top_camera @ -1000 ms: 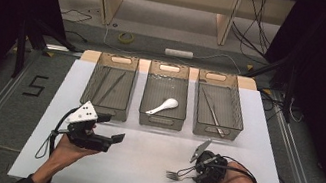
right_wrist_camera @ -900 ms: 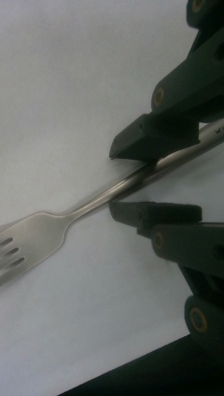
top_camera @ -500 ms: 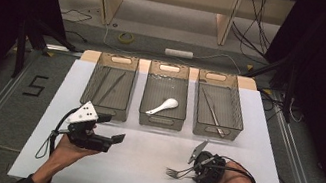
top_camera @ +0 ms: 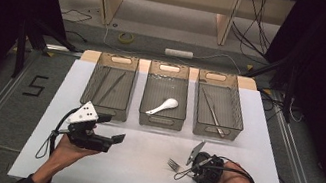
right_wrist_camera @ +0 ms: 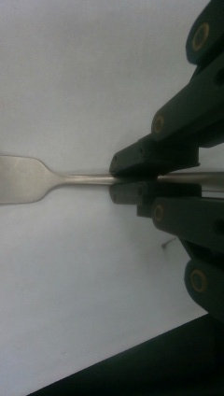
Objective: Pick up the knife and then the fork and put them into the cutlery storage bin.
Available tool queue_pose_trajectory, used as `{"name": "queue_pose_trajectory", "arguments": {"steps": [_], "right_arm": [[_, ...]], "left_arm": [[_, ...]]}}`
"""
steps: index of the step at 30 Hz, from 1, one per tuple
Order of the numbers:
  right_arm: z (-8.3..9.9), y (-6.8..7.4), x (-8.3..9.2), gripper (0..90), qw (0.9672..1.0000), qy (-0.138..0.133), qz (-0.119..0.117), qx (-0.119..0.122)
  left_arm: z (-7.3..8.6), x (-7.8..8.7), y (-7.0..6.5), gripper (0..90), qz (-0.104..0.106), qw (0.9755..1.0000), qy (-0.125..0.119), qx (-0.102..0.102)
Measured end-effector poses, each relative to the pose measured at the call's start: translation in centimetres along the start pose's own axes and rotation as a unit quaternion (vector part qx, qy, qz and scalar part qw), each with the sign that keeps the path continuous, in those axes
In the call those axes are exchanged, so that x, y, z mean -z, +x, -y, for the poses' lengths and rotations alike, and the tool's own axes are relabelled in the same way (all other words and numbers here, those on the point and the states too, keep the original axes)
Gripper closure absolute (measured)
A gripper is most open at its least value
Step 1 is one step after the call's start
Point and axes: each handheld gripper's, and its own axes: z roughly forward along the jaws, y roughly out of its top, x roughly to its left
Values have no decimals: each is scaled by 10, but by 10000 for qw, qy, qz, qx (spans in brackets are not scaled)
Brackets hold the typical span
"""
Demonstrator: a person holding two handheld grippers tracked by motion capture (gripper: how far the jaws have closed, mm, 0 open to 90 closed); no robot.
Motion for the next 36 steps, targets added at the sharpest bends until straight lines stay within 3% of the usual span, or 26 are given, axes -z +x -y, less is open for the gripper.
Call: {"name": "queue_pose_trajectory", "arguments": {"steps": [8,11,12,14,21,23,28,30,36], "right_arm": [[1,-1,3,850,10000,-32,5,8],[3,-4,8,850,9996,-284,8,-55],[3,-4,12,851,9994,-289,-38,-185],[5,-6,15,850,9988,-473,-8,-161],[12,-13,30,851,9941,-949,-149,-509],[13,-15,32,851,9931,-1079,-9,-455],[17,-20,44,851,9858,-1489,158,-766],[19,-22,47,851,9828,-1662,218,-779],[24,-32,55,851,9747,-1977,212,-1023]], "left_arm": [[0,0,0,159,1,10000,5,4],[0,0,0,158,10,10000,-17,29],[0,1,0,158,7,10000,-19,28],[0,1,0,158,10,10000,-24,30],[0,1,0,158,4,10000,-29,28],[0,1,0,158,0,10000,-30,32],[0,1,1,158,-9,10000,-40,23],[0,1,1,159,-15,10000,-44,24],[0,1,0,159,-26,10000,-64,41]]}}
